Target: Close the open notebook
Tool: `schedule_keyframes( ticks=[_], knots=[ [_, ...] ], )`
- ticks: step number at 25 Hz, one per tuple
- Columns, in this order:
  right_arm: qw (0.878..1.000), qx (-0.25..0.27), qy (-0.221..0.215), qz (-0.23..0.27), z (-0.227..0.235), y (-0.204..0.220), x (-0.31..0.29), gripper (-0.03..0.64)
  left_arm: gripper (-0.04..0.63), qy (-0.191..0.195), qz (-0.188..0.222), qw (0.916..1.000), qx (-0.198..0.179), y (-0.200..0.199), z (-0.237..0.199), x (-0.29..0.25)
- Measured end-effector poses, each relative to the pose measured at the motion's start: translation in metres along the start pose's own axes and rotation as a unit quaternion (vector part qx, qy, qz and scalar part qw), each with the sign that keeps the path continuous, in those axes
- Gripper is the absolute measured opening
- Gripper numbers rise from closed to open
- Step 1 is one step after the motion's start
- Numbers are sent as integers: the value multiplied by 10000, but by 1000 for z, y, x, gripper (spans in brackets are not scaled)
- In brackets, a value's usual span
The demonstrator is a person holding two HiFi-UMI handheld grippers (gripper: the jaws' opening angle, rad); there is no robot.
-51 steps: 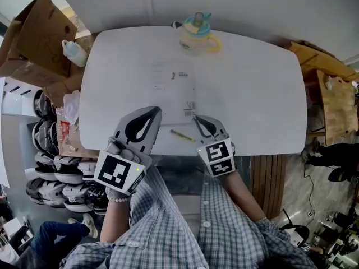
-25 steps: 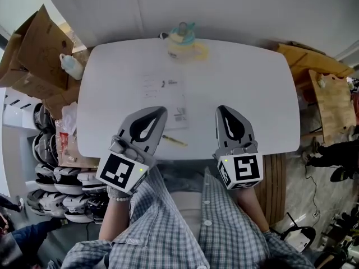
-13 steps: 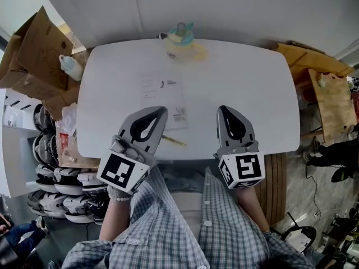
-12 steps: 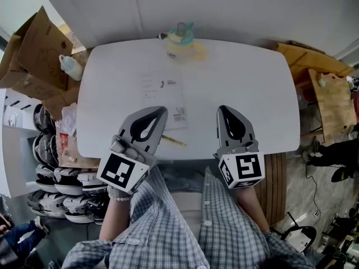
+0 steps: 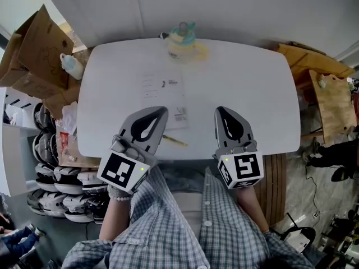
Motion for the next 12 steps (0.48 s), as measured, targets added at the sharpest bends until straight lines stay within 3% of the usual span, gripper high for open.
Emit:
schedule_keyframes(
  ticks=[12],
  knots=[
    [9998, 109, -118, -78, -7, 1, -4, 23, 8, 18, -7, 10000, 3, 1, -2, 0]
  ],
)
Point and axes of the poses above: the fingertips, and each gripper's own axes: x backward along the fingers, z to its right, y out of its underside, the point moved 2 cm from there along x, backward along the fingers, and after that the axes turned 11 degrees about -y, right-handed, at the moved point
